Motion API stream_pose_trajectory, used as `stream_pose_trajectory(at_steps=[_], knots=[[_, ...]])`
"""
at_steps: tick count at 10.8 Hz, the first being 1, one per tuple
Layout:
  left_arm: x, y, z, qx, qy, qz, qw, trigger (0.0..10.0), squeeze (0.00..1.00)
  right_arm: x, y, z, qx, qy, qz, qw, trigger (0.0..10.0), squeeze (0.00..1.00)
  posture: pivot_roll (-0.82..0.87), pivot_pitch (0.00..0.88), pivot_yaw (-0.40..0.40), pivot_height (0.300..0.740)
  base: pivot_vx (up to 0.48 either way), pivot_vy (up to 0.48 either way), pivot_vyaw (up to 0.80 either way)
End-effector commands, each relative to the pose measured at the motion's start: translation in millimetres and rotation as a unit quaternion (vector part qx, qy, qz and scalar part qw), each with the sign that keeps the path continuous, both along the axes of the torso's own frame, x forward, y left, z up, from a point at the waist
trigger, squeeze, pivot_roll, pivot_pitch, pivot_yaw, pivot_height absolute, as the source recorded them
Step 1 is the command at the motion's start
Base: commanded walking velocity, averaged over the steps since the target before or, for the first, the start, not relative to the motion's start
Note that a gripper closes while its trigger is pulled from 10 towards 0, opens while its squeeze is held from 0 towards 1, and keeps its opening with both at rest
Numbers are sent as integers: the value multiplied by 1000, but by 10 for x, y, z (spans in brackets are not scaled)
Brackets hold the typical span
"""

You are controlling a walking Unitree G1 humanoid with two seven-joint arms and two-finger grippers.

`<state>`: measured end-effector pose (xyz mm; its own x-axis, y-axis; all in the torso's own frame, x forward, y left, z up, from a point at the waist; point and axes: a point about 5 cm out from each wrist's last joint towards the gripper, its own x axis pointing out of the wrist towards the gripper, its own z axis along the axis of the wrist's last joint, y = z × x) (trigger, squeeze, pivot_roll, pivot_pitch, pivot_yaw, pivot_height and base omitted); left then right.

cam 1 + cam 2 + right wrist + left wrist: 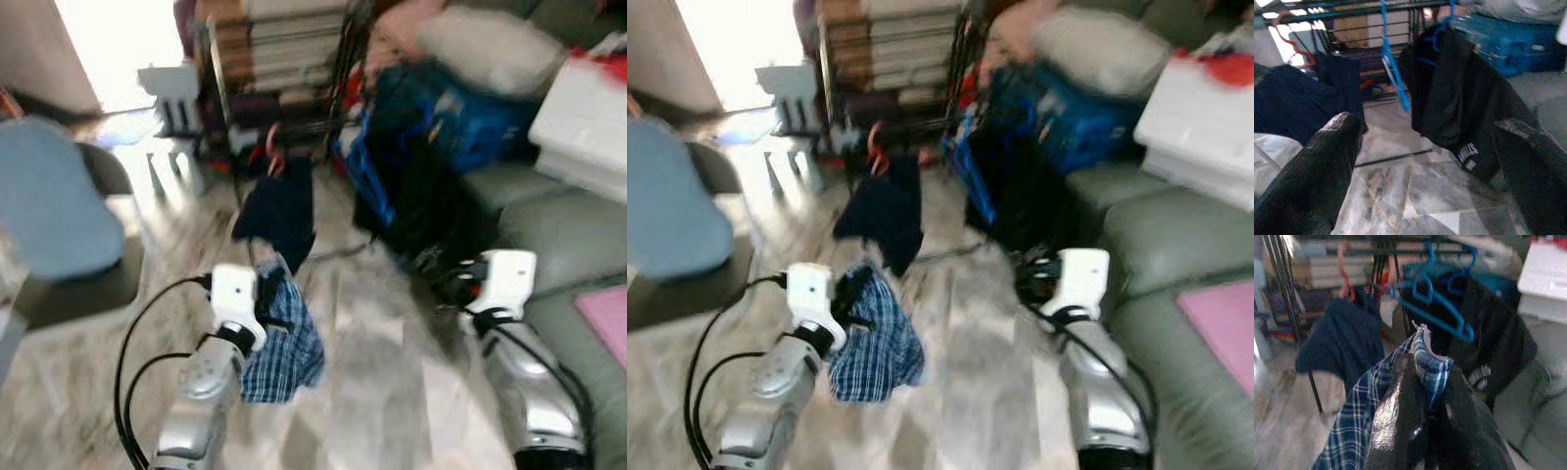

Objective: Hang hanger

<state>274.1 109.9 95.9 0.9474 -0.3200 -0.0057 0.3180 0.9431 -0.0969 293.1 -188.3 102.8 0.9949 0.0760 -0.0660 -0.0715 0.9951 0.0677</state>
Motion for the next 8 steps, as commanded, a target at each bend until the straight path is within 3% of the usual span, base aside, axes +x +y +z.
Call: stream_pose_trajectory(at_steps=[1, 3, 4, 6, 7, 8], knots=[[24, 86, 15, 6, -5, 15, 1000, 10000, 0, 21, 125, -15, -2, 16, 20, 1000, 10000, 0, -131, 0, 21, 740, 428, 0, 0], [42, 79, 15, 6, -6, 16, 1000, 10000, 0, 2, 185, -77, -17, 35, 39, 998, 10000, 0, -133, 0, 22, 740, 422, 0, 0], [51, 70, 15, 6, -6, 14, 1000, 10000, 0, 16, 196, -52, -10, 26, 29, 999, 10000, 0, -137, 0, 26, 740, 416, 0, 0], [63, 64, 11, 8, -6, 12, 1000, 10000, 0, 17, 240, 30, 41, 3, 65, 997, 10000, 0, -136, 0, 30, 740, 416, 0, 0], [62, 66, -11, 7, 1, 13, 1000, 10000, 0, 9, 233, 7, 21, 11, 68, 997, 10000, 0, -133, 0, 31, 740, 405, 259, 0], [58, 51, -16, 6, 3, 12, 1000, 10000, 0, 5, 235, -12, 36, 17, 71, 997, 10000, 0, -127, 0, 30, 740, 379, 296, 0]])
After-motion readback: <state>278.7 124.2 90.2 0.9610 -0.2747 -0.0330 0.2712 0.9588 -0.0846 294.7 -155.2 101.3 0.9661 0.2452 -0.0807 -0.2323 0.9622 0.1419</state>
